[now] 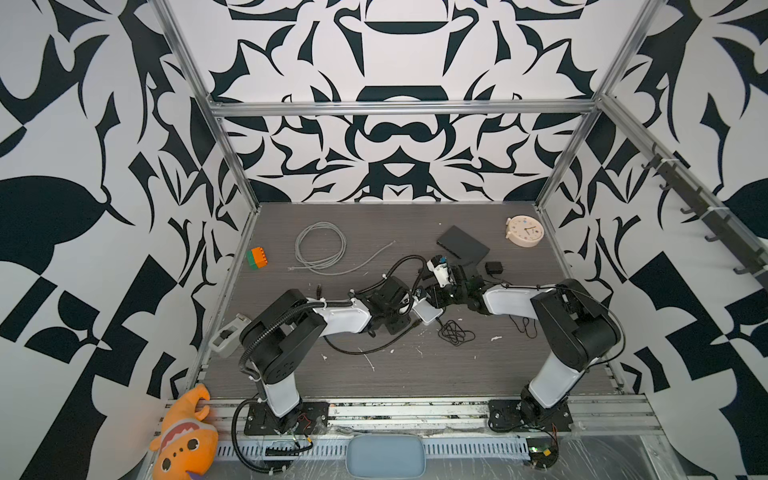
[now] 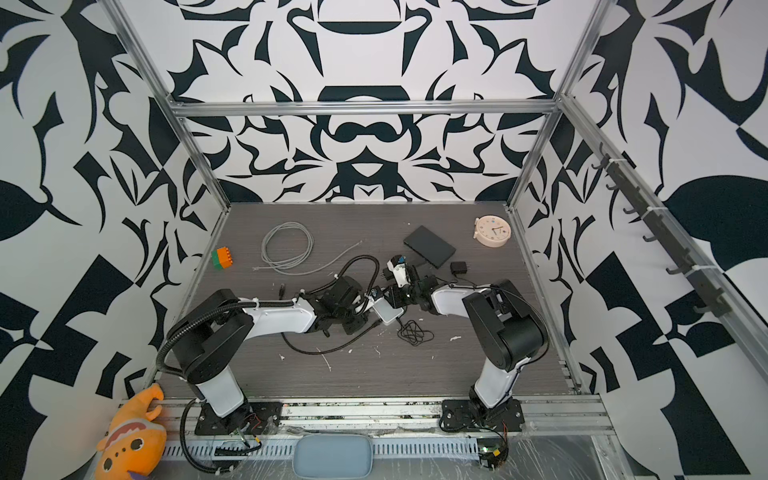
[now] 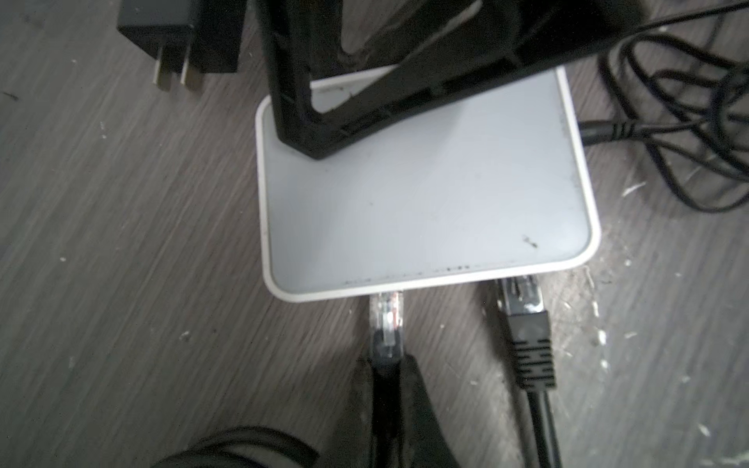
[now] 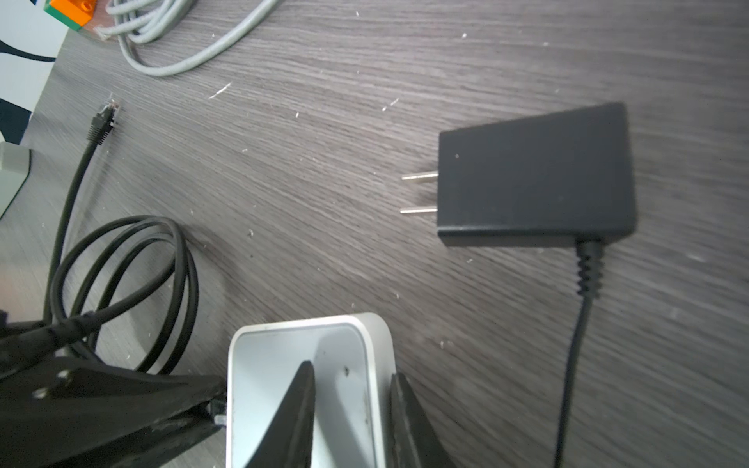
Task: Insert the plug into the switch port
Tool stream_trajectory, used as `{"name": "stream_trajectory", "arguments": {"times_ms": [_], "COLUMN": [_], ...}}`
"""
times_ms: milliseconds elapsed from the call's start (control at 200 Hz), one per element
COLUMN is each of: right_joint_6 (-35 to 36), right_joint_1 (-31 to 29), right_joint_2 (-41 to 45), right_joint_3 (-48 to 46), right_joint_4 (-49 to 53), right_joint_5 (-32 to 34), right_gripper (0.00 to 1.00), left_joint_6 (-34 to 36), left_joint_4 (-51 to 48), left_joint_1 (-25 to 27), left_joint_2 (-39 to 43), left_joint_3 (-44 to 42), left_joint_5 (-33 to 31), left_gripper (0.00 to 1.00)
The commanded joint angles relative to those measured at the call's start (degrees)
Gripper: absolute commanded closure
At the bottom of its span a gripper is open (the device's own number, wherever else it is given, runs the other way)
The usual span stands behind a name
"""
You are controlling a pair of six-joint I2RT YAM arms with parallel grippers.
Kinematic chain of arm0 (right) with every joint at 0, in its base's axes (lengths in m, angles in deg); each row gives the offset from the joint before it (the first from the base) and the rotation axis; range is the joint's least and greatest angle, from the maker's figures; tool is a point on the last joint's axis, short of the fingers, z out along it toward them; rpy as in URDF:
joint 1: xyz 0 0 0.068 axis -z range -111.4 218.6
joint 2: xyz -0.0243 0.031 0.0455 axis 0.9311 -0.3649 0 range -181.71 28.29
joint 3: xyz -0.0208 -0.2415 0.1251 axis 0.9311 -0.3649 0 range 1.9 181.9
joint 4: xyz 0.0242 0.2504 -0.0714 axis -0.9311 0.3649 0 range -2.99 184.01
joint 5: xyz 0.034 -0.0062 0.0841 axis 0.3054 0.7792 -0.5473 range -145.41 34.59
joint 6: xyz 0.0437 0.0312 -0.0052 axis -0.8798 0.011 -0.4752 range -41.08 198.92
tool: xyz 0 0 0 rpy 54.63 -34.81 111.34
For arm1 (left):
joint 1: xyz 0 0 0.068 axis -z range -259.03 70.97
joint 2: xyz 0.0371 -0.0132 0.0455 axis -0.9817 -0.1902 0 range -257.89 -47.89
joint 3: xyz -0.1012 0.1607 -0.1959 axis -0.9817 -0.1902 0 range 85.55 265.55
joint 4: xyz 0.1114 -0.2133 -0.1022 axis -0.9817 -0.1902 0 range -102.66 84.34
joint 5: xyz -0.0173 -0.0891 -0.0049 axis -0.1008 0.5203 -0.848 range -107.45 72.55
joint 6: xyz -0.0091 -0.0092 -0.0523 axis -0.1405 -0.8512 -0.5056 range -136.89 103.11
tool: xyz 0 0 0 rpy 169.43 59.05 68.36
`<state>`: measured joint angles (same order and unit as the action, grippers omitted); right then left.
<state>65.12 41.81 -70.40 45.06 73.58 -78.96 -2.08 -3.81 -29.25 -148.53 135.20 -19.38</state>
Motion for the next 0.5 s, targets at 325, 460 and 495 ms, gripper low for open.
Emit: {"name": "stream_trajectory", "arguments": {"times_ms": [325, 460, 495], "right_joint_6": [-0.3, -1.1, -1.3], "right_joint_1": [-5.2, -5.2, -5.2], "right_joint_2": [-2.7, -2.5, -2.4], "right_joint_3": [-2.2, -2.6, -2.6], "right_joint_4": [8.2, 7.4, 7.1], "right_joint_5": [-10.4, -10.2, -10.4], "right_gripper": [0.72, 0.72, 0.72], "left_joint_6": [-4.8, -5.1, -5.3], "left_joint_4": [16.0, 16.8, 17.2], "left_joint_1": [-0.1, -0.1, -0.1], "left_joint_2": [5.3, 6.8, 6.6], "left_joint_3": [-8.0, -8.4, -8.5], "left_joint_5": [0.7, 0.1, -0.2], "left_gripper": [1.0, 1.0, 1.0]}}
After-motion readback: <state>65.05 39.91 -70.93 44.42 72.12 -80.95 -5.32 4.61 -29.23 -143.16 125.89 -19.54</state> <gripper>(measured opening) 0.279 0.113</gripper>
